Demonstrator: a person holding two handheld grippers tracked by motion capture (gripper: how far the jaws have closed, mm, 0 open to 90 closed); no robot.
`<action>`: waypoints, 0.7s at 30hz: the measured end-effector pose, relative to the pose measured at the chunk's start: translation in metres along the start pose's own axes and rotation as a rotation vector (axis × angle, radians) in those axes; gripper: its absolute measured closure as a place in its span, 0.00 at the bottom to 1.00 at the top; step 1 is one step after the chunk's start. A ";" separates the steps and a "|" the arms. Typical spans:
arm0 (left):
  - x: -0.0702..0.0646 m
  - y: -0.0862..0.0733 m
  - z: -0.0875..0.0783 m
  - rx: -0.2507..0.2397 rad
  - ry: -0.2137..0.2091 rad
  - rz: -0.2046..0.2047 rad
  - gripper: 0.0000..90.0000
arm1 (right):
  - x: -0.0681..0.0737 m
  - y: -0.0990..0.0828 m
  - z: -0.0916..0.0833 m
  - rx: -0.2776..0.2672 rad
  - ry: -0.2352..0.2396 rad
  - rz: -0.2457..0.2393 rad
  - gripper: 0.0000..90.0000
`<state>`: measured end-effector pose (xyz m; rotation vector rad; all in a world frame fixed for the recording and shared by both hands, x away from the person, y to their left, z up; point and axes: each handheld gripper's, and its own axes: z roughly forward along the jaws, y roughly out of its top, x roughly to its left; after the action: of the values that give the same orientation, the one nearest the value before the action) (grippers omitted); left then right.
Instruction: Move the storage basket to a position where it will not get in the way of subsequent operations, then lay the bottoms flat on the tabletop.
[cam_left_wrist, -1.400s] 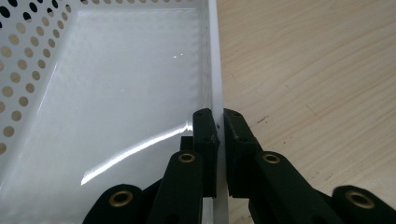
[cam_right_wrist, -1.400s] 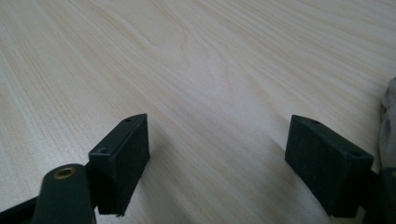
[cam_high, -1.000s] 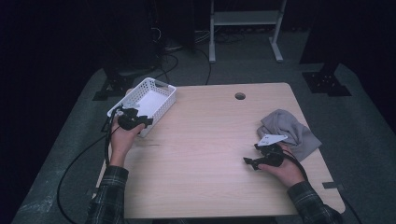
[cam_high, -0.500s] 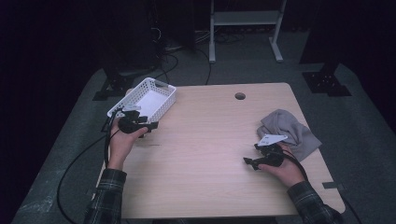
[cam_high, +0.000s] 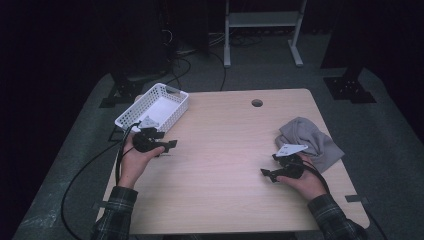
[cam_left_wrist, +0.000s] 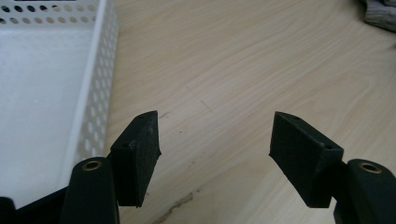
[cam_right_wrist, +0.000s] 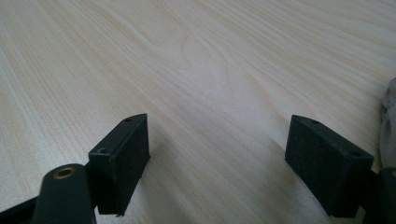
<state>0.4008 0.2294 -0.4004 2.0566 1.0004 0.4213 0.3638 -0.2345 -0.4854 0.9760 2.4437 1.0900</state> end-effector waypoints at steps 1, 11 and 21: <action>-0.003 -0.001 0.000 0.001 -0.004 0.008 0.35 | 0.000 0.000 0.000 -0.001 0.000 -0.001 0.22; -0.028 -0.016 0.001 0.027 -0.041 0.036 0.32 | 0.000 0.000 0.000 -0.001 0.001 -0.004 0.22; -0.049 -0.040 0.011 0.100 -0.066 0.064 0.30 | 0.000 -0.001 0.000 0.007 0.009 -0.011 0.18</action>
<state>0.3559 0.2005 -0.4358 2.1830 0.9351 0.3405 0.3632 -0.2349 -0.4857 0.9605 2.4592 1.0846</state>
